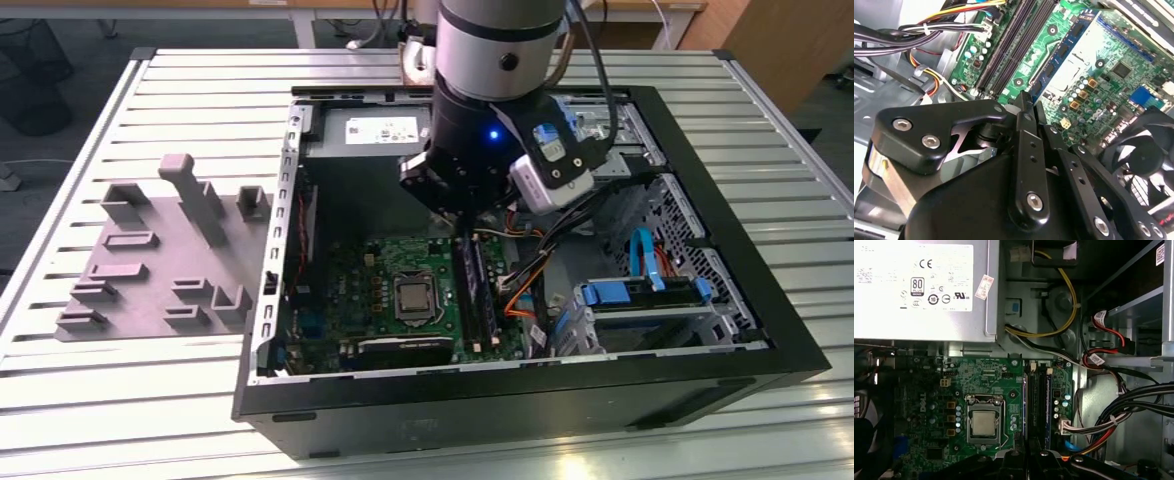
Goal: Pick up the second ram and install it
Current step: 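Insert the second ram into the second slot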
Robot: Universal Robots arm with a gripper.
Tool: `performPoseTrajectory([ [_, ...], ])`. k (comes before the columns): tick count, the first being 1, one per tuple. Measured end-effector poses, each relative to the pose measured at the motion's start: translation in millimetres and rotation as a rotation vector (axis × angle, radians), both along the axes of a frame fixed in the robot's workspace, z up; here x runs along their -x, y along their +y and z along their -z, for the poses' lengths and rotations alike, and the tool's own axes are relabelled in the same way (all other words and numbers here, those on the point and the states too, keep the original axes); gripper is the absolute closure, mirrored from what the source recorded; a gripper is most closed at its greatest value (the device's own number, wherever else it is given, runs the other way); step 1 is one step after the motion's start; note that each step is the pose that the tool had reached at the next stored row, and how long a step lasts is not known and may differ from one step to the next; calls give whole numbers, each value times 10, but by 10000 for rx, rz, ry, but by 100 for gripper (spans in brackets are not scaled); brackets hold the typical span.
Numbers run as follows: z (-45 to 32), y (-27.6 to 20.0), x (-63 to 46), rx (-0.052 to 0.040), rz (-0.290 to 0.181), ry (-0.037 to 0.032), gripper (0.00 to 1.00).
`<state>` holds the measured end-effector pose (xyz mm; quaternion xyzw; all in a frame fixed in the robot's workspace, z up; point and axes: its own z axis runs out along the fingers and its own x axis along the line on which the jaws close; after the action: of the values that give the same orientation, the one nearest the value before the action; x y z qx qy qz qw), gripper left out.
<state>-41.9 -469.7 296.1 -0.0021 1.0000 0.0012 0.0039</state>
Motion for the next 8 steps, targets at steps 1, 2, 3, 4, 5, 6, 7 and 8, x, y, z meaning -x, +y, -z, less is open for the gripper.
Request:
performPoseTrajectory([
  [1, 18, 0, -7, -1, 1, -1, 86],
  [2, 36, 0, -14, -1, 3, -1, 86],
  [3, 54, 0, -19, 0, 6, 0, 86],
  [4, 72, 0, -22, 1, 10, 0, 86],
  [5, 90, 0, -23, 0, 15, 0, 86],
  [6, 107, 0, -23, -1, 19, -1, 86],
  [7, 116, 0, -24, -1, 20, -1, 86],
  [8, 116, 0, -24, 1, 19, 0, 86],
])
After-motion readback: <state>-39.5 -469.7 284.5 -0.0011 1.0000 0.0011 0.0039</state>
